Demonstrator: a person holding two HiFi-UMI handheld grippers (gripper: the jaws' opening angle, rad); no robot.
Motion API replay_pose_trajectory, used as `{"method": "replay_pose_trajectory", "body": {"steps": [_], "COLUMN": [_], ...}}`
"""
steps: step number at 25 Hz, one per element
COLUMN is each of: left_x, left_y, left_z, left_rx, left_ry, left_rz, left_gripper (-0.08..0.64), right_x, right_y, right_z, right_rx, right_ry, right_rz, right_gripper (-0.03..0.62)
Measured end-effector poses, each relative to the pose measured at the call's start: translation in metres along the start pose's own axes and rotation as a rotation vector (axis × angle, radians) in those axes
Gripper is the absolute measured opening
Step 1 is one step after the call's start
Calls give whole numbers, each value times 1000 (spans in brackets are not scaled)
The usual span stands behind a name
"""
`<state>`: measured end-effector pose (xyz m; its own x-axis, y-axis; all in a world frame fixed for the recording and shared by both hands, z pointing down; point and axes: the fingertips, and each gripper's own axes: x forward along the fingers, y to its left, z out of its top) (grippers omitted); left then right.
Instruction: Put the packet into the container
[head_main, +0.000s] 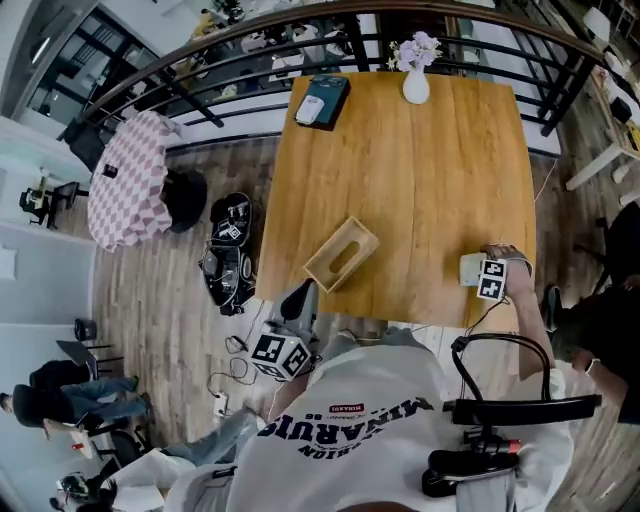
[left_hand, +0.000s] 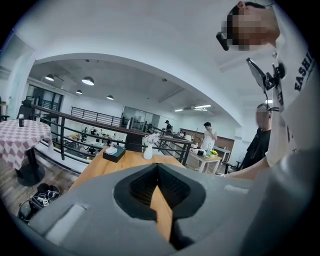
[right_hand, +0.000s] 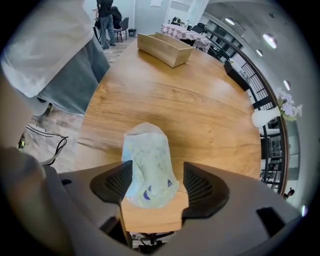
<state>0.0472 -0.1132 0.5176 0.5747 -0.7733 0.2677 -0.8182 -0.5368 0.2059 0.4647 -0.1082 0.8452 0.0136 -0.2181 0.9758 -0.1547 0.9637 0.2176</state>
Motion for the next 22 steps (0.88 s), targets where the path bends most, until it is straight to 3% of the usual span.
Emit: {"method": "replay_pose_trajectory", "body": {"steps": [10, 13, 14, 15, 22], "left_x": [17, 20, 20, 19, 10], "left_y": [3, 12, 14, 16, 32], "left_z": [-1, 3, 4, 4, 16], "left_rx": [4, 12, 14, 15, 17], "left_ry": [-4, -10, -12, -15, -45], "left_rz": [-39, -60, -65, -70, -84], "left_gripper": [-2, -2, -2, -2, -2], "right_x": [39, 46, 46, 44, 13], "right_y": [4, 9, 13, 17, 19], "right_z": [-4, -9, -10, -10, -1], "right_rx": [-41, -31, -20, -10, 60], "right_ry": [33, 83, 89, 88, 108], "right_rz": [-1, 39, 58, 68, 13], "right_gripper": [327, 320, 209, 22, 8]}}
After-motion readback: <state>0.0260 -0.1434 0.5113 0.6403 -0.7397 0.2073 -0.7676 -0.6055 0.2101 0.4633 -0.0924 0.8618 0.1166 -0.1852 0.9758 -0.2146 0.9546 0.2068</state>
